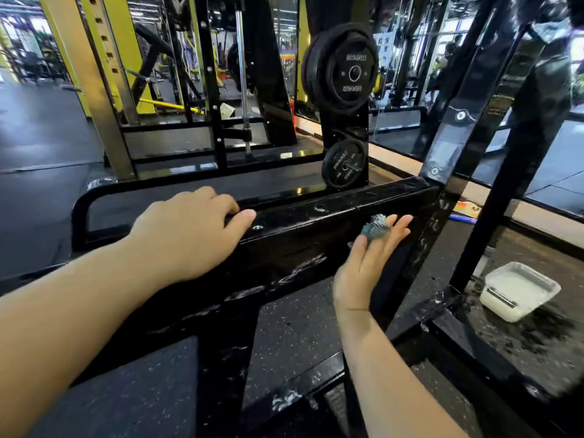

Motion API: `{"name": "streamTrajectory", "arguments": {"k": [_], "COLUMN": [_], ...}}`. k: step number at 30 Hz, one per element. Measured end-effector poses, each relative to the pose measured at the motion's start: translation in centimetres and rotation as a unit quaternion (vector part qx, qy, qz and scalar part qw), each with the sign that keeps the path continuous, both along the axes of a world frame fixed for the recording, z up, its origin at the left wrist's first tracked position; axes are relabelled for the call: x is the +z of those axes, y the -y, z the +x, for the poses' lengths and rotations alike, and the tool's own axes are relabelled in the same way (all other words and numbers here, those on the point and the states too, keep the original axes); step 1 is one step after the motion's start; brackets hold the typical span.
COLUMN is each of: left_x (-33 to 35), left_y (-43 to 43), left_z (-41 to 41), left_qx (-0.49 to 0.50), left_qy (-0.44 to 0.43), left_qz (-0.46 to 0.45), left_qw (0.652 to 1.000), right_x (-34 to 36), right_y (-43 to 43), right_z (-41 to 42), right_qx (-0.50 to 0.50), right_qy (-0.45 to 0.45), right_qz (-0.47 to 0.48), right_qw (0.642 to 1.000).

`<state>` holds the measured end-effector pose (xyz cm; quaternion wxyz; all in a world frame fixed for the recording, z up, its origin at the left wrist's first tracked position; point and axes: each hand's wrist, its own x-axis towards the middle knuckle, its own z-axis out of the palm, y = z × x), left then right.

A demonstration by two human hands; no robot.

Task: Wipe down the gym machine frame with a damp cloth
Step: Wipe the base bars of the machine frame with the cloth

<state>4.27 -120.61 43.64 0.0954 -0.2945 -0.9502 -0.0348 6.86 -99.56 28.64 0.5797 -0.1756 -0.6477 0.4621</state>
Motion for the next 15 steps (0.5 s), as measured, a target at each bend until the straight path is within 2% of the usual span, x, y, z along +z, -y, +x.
{"name": "streamTrajectory", "arguments": {"k": [1,2,5,7,8,10,11,13,14,15], "left_x": [-0.2,-0.4,-1.1,-1.2,-1.3,-1.7,-1.8,-2.0,-2.1,-2.1], "left_y": [1.4,2.3,2.6,2.3,2.3,2.5,2.5,2.5,2.5,2.5], "left_z": [0.3,0.6,0.9,0.9,0.8,0.4,0.3,0.3,0.3,0.4], "left_qx": [0.027,0.046,0.068,0.062,0.061,0.061,0.062,0.062,0.062,0.063], "left_qy": [0.021,0.038,0.029,0.013,0.012,0.012,0.008,-0.001,-0.004,-0.007], "left_qz": [0.0,0.009,0.021,0.028,0.028,0.026,0.024,0.024,0.025,0.027], "left_qw": [0.999,0.998,0.997,0.998,0.998,0.998,0.998,0.998,0.998,0.998], "right_x": [0.1,-0.4,-4.7,-5.6,-5.5,-4.8,-3.9,-1.8,-1.0,-0.5], "right_y": [2.6,5.7,12.2,10.4,8.5,4.4,2.5,1.0,2.1,4.2], "right_z": [0.1,0.2,0.6,0.2,-0.1,-0.7,-0.8,-1.0,-1.1,-1.1], "right_qx": [0.02,0.033,0.063,0.031,0.008,-0.046,-0.065,-0.061,-0.038,-0.011], "right_qy": [-0.003,-0.011,-0.009,-0.009,-0.011,-0.001,0.005,0.002,-0.002,-0.008], "right_qz": [0.021,0.088,0.353,0.443,0.451,0.392,0.318,0.112,0.034,0.013], "right_qw": [1.0,0.996,0.934,0.896,0.892,0.919,0.946,0.992,0.999,1.0]}}
